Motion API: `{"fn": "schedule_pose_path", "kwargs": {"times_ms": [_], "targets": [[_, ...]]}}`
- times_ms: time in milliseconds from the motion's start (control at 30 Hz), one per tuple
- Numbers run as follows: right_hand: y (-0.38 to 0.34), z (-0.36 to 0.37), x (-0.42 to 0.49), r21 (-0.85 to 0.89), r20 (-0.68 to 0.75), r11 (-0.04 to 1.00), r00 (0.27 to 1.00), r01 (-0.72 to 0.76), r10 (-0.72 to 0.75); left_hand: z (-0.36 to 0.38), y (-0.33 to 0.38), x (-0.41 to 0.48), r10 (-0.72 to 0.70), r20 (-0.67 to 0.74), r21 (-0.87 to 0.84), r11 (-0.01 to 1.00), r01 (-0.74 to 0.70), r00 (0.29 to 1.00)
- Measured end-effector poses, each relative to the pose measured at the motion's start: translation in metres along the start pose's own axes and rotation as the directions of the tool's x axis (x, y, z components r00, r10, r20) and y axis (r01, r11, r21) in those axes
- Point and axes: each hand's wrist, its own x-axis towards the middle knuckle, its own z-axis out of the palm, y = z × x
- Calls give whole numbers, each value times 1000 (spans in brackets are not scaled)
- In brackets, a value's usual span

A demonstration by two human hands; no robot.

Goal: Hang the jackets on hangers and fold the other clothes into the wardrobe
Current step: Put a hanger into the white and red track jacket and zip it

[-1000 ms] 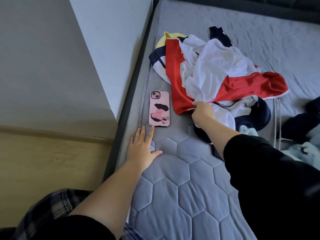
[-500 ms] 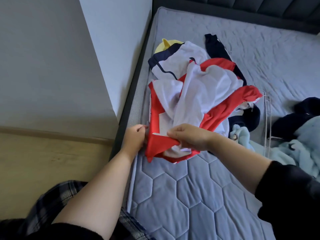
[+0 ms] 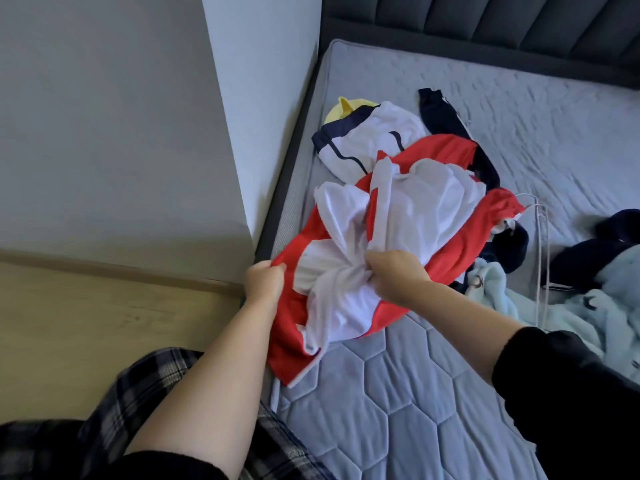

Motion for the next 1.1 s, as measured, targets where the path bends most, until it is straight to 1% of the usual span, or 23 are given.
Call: {"fn": "schedule_pose_path", "kwargs": {"times_ms": [100,167,200,267,300,367,433,467,500,533,600,633,667,733,767,833,867,933,967,1000,1033,1067,1100], "targets": [[-24,-14,-11,244,284,962,940,120,-189,-21,3,8,16,-124,115,993,-2,992],[-32,-12,-8,304,330,941,910,148,-249,-25,3,9,52,-112,119,992,-39,992],[-29,-10,-3,251,258,953,937,170,-235,-25,2,9,80,-103,128,990,-66,991],[-22,-5,8,-49,89,974,972,221,-216,-21,0,7,146,-80,186,974,-130,986],[-18,-4,11,-206,88,953,974,223,-209,-18,-1,4,190,-64,240,956,-170,980],[-15,-4,14,-353,168,896,960,270,-224,-14,-6,-1,400,-22,442,826,-350,916],[-14,-4,13,-399,194,852,939,339,-284,-7,-11,-7,650,187,579,533,-617,737],[-11,-4,12,-415,178,833,931,365,-319,-1,-12,-10,674,322,583,412,-700,665],[-10,-6,10,-417,173,826,925,380,-339,5,-15,-11,640,445,568,339,-750,626],[-9,-8,7,-411,163,824,921,391,-355,8,-18,-12,558,535,570,315,-759,634],[-5,-13,2,-222,143,946,968,236,-207,10,-26,-10,346,595,655,314,-687,725],[0,-12,0,-172,183,977,979,127,-95,8,-28,-8,240,590,715,289,-637,771],[0,-18,-3,-210,228,977,974,42,7,6,-29,-8,169,579,751,269,-603,797],[7,-26,-11,-372,338,925,918,-71,207,0,-26,-8,165,539,774,290,-563,826],[8,-28,-17,-466,445,884,854,-37,271,-3,-25,-8,181,506,780,322,-537,844],[6,-35,-26,-487,681,865,674,122,288,-6,-22,-9,200,440,778,402,-482,876],[2,-35,-31,-454,789,874,535,174,303,-6,-22,-8,209,422,771,429,-471,882],[-5,-29,-38,-318,888,941,386,119,252,-4,-23,-8,248,401,752,460,-471,882],[-7,-26,-37,-200,884,978,441,54,156,-3,-23,-7,289,390,736,472,-485,874],[-11,-25,-38,-74,800,997,598,7,56,-2,-23,-6,355,390,715,464,-522,850],[-9,-22,-34,-32,618,998,786,58,-26,1,-23,-6,427,412,693,428,-581,805],[-5,-22,-28,-49,379,990,920,129,-100,3,-22,-6,483,451,659,388,-645,751],[1,-18,-21,-211,190,957,969,197,-157,6,-24,-6,513,493,604,379,-701,703]]}}
